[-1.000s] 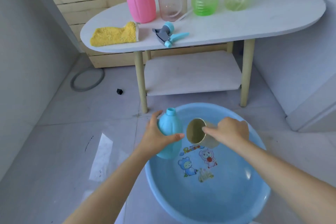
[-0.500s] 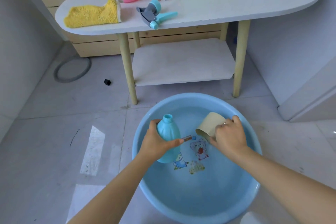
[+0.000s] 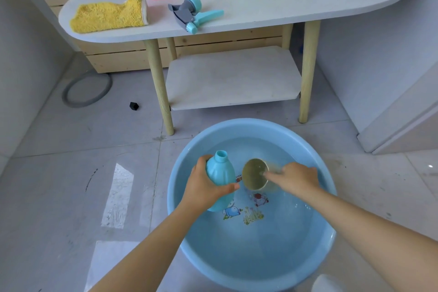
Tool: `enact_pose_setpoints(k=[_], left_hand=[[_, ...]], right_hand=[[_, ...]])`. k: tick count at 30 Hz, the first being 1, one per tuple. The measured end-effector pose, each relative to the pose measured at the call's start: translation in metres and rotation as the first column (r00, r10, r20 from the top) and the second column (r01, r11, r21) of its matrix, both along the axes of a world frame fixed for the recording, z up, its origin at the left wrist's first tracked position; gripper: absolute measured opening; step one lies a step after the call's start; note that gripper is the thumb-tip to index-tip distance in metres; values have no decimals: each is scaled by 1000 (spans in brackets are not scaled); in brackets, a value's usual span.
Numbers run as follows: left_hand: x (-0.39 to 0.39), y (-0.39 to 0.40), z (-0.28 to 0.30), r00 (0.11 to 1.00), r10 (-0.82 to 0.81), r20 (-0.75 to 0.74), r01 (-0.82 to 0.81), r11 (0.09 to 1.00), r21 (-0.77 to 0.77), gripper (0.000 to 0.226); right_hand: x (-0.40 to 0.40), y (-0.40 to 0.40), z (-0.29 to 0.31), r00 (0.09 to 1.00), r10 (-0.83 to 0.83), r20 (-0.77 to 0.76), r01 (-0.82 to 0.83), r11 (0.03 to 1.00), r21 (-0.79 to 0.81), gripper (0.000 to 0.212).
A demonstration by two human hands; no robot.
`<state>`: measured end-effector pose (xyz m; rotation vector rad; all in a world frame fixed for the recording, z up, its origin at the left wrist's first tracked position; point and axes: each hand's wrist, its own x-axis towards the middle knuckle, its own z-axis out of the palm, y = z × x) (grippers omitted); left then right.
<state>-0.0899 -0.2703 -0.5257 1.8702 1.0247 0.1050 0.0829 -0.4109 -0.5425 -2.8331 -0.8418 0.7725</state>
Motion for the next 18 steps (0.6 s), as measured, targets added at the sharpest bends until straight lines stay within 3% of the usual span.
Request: enact_pose_setpoints(k=[4,7,14,18], left_hand=[[0,-1,-3,1000,-10,5,10,1000,-11,81],[0,-4,-5,1000,-17,5,17,1000,-25,81],[1,-7,-6,999,-37,37,39,998,-45,82],[3,-12,-3,996,-60,66,63,997,-49,82]], right_hand=[[4,1,8,915,-251,-315,315,934,170,51],[1,0,16,866,-290,-407,414,872,260,47],[1,6,34,897,-286,-338,419,794,441,47],[1,11,40,939,-254,-234,343,763,548,56]])
